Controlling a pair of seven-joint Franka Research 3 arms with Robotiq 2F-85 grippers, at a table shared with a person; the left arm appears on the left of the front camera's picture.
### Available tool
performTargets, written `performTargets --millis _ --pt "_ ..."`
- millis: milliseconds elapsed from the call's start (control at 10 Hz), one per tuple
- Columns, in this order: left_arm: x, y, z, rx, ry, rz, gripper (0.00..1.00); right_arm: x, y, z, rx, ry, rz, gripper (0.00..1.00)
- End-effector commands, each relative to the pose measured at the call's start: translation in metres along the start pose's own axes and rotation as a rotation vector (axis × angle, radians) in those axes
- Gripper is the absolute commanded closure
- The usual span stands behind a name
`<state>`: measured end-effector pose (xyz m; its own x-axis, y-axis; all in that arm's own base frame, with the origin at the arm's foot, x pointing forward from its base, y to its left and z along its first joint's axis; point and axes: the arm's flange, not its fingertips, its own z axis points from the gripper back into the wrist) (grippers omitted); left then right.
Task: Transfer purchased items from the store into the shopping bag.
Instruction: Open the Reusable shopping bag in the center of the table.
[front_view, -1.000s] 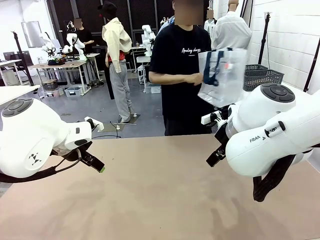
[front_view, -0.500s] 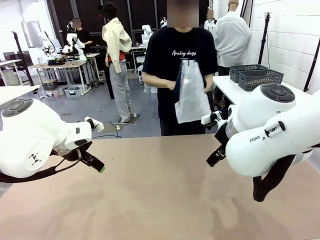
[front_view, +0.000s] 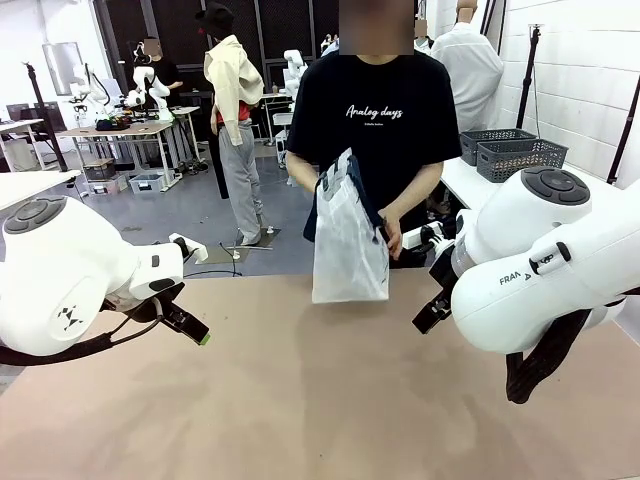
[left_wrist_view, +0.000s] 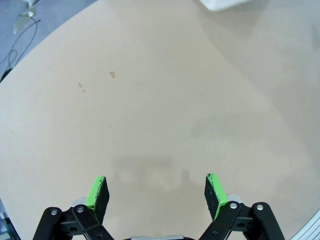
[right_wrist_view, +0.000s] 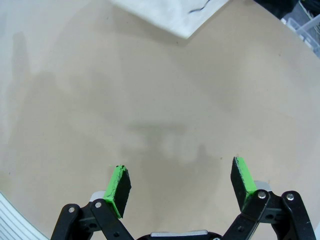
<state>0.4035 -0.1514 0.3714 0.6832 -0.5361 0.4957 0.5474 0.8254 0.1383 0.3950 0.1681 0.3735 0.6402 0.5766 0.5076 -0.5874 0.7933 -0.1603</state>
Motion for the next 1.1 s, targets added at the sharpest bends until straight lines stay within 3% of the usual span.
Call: performTargets --millis 0,1000 --pt "-0.0002 0.0006 0.0 0.0 0.0 0.001 0.0 0.0 -0.0001 0.0 0.0 0.0 0.0 0.0" --pt "-0.0002 0.0006 0.0 0.0 0.0 0.001 0.0 0.0 -0.0001 0.0 0.0 0.0 0.0 0.0"
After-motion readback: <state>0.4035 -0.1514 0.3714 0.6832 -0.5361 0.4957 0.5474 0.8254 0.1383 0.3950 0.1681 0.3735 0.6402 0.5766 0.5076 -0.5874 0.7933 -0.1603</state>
